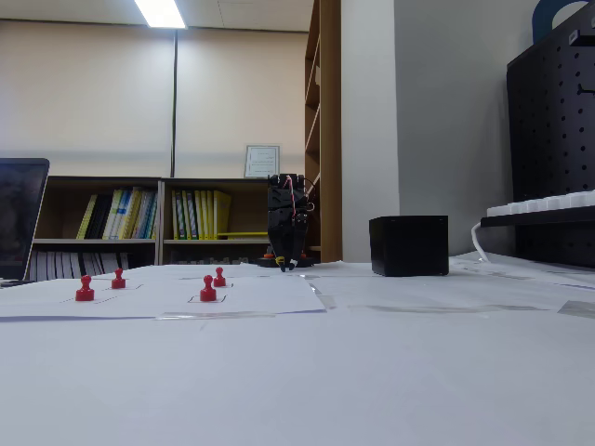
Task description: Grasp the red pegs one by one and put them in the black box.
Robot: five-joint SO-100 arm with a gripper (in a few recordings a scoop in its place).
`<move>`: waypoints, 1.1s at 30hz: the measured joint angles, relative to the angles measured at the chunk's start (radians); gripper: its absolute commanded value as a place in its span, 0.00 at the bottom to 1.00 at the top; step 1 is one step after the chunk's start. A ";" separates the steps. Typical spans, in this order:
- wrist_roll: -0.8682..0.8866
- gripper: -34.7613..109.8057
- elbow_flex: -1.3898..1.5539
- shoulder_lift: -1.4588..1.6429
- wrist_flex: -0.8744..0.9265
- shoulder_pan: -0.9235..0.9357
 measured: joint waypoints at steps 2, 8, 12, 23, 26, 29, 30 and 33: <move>0.000 0.24 0.000 0.000 0.000 0.000; 0.000 0.24 0.000 0.000 0.000 0.000; 0.000 0.24 0.000 0.000 0.000 0.000; 0.245 0.25 0.041 0.259 -0.305 0.092; 0.256 0.26 0.041 0.572 -0.769 0.193; 0.192 0.31 0.043 0.917 -1.298 0.264; 0.173 0.31 0.055 1.014 -1.407 0.275; 0.121 0.31 0.103 1.218 -1.624 0.295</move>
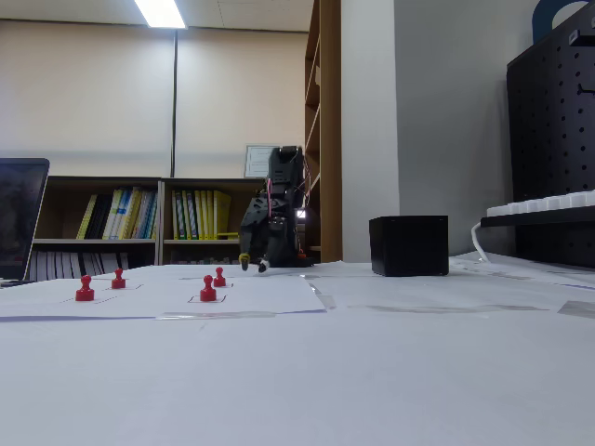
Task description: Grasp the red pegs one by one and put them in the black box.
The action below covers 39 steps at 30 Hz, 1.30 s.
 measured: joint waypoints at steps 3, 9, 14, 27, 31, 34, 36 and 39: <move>-0.038 0.31 0.063 0.179 -0.146 0.015; -0.103 0.31 0.270 0.574 -0.393 0.017; -0.112 0.31 0.414 0.724 -0.434 0.011; -0.094 0.29 0.565 0.850 -0.442 -0.003; -0.087 0.24 0.571 0.850 -0.439 -0.012; -0.075 0.24 0.571 0.850 -0.433 -0.012; -0.057 0.24 0.584 0.821 -0.351 -0.012; -0.028 0.24 0.652 0.673 -0.008 -0.012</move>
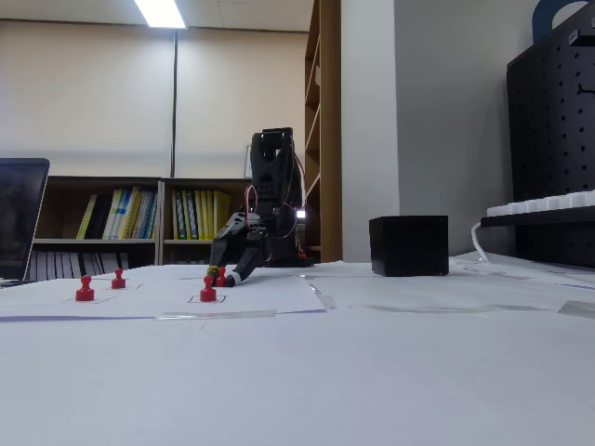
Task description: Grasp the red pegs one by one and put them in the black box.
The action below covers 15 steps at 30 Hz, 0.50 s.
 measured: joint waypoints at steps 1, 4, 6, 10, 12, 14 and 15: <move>0.003 0.24 0.035 -0.044 0.153 0.000; -0.043 0.24 0.227 -0.235 0.885 -0.080; -0.156 0.24 0.445 -0.291 1.339 -0.216; -0.486 0.24 0.927 -0.305 1.950 -0.583; -0.637 0.24 1.161 -0.293 2.051 -0.813; -0.693 0.24 1.284 -0.247 2.071 -0.957; -0.707 0.24 1.327 -0.213 2.074 -1.020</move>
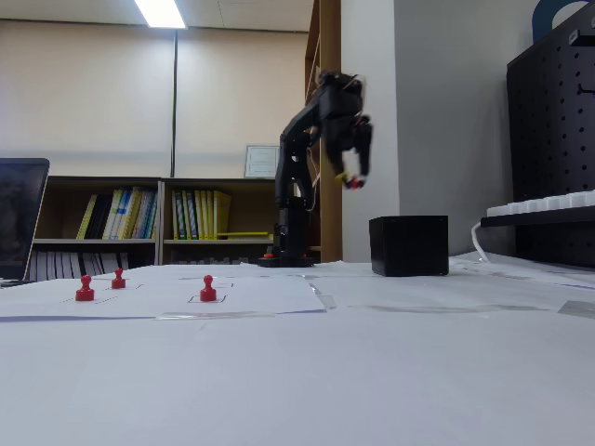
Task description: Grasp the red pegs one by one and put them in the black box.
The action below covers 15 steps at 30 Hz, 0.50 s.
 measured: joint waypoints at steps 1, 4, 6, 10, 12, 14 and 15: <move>-0.011 0.24 0.023 0.041 0.003 -0.066; -0.017 0.24 -0.015 0.137 -0.066 -0.114; -0.017 0.24 -0.080 0.201 -0.124 -0.101; -0.003 0.24 -0.121 0.302 -0.206 -0.058; 0.014 0.25 -0.140 0.342 -0.225 -0.038; 0.037 0.29 -0.140 0.383 -0.242 -0.026; 0.043 0.35 -0.140 0.397 -0.242 -0.026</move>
